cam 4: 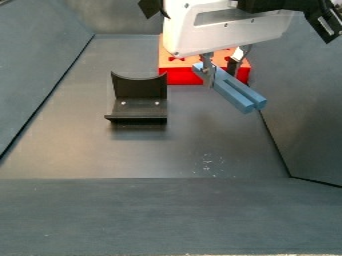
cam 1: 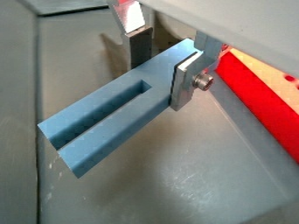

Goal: Pick up the double-square object. Move up. Rotate the double-square object. Place the double-square object on the fixture. Regrasp the double-square object. Move to above the board. Insert the double-square object.
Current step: Rotate the double-square object.

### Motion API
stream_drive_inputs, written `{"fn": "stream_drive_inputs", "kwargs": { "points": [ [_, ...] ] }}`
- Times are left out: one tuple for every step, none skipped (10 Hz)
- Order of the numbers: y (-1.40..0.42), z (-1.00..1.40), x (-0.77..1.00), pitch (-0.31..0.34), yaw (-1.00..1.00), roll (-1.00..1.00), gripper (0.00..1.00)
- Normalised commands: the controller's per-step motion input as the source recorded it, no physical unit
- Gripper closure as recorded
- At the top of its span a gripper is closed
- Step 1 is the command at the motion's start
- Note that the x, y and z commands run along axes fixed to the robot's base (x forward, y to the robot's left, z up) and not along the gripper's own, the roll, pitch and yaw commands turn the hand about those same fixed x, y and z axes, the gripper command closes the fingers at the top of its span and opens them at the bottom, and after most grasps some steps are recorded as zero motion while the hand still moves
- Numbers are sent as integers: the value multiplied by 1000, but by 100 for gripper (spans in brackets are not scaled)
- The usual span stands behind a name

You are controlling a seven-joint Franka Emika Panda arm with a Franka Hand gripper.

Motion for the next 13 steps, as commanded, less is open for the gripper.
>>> {"fn": "stream_drive_inputs", "kwargs": {
  "points": [
    [17, -5, 10, -16, -1000, -38, 100],
    [17, -5, 10, -20, -1000, -47, 100],
    [17, -5, 9, -23, -1000, -54, 100],
    [17, -5, 9, -27, -751, -63, 100],
    [18, -5, 9, -27, -596, -63, 100],
    [17, -5, 9, -27, -403, -63, 100],
    [17, -5, 9, -26, -237, -63, 100],
    [0, -1000, 0, 0, 0, 0, 100],
    [0, -1000, 3, -5, 24, 1, 100],
    [0, -1000, 19, -30, 27, -8, 100],
    [-2, -1000, 20, -31, 28, -19, 100],
    [1, -1000, 28, -37, 22, -47, 100],
    [2, -1000, 34, -39, 20, -59, 100]
  ]
}}
